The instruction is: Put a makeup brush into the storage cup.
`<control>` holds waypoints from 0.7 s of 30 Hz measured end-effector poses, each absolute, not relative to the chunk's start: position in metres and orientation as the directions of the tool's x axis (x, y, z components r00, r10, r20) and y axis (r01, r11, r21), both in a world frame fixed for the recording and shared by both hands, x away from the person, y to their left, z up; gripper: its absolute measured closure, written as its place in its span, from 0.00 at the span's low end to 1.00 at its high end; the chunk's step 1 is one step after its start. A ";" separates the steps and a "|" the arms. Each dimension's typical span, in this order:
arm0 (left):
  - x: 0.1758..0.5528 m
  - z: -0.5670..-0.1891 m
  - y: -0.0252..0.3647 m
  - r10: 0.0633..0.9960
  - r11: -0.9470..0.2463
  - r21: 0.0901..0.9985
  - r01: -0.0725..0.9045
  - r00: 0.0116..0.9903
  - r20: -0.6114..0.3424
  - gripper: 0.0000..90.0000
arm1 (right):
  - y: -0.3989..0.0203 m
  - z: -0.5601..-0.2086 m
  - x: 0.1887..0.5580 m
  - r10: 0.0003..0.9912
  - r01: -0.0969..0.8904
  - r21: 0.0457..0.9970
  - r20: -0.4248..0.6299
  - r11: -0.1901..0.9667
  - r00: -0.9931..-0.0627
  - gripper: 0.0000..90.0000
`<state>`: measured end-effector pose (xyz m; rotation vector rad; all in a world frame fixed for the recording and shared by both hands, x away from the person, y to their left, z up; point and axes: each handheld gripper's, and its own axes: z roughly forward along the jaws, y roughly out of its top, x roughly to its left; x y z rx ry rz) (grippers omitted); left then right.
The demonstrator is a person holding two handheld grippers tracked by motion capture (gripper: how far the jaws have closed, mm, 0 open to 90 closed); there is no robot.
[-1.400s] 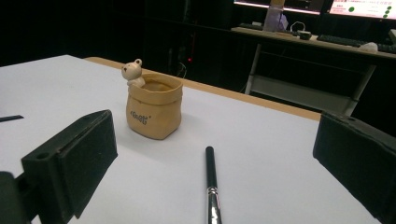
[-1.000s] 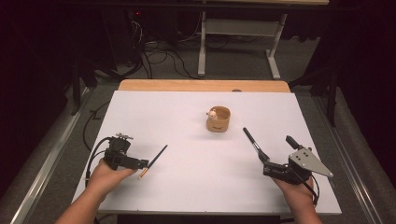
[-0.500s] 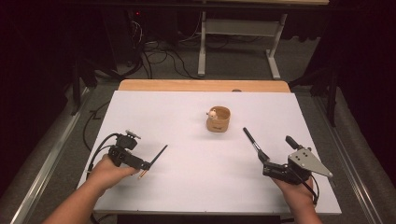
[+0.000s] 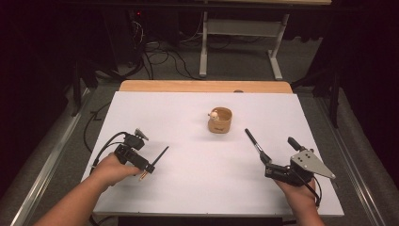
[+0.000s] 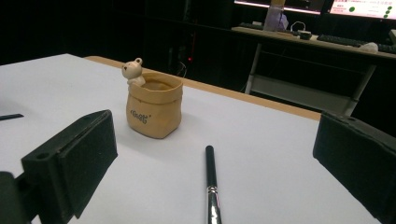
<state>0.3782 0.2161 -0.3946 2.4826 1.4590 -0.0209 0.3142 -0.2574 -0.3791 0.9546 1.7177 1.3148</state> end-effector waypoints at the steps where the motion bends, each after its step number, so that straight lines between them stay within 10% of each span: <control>1: 0.378 -0.395 0.214 0.858 -0.463 0.207 0.862 0.494 -0.138 0.08 | -0.257 -0.379 0.314 0.892 0.112 0.975 -0.124 0.190 -0.434 0.01; 21: 0.385 -0.397 0.197 0.824 -0.528 0.163 0.833 0.550 -0.141 0.64 | -0.257 -0.378 0.314 0.890 0.107 0.975 -0.131 0.196 -0.437 0.01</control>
